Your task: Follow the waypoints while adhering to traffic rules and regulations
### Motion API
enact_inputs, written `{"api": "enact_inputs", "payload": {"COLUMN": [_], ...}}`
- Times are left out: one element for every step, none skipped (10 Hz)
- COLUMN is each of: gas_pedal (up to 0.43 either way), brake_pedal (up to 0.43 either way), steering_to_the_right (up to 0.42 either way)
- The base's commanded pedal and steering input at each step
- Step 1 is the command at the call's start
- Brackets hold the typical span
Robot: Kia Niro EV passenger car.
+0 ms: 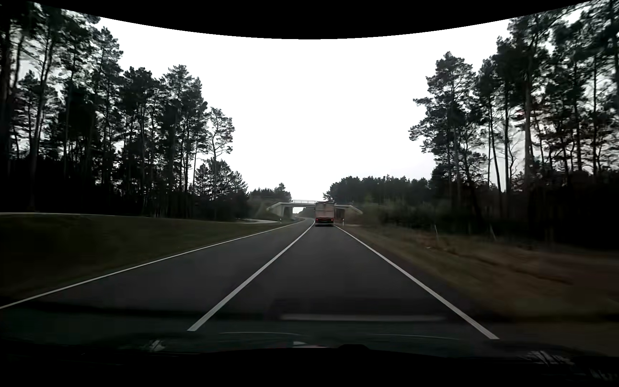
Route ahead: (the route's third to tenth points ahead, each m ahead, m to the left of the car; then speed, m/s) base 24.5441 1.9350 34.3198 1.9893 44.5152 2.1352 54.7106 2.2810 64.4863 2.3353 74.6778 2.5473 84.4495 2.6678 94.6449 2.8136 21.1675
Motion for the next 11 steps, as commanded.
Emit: {"api": "enact_inputs", "payload": {"gas_pedal": [0.059,0.067,0.087,0.098,0.110,0.118,0.130,0.130,0.130,0.138,0.150], "brake_pedal": [0.000,0.000,0.000,0.000,0.000,0.000,0.000,0.000,0.000,0.000,0.000], "steering_to_the_right": [0.000,0.000,0.000,0.000,0.000,0.000,0.000,0.000,0.000,0.000,0.000]}}
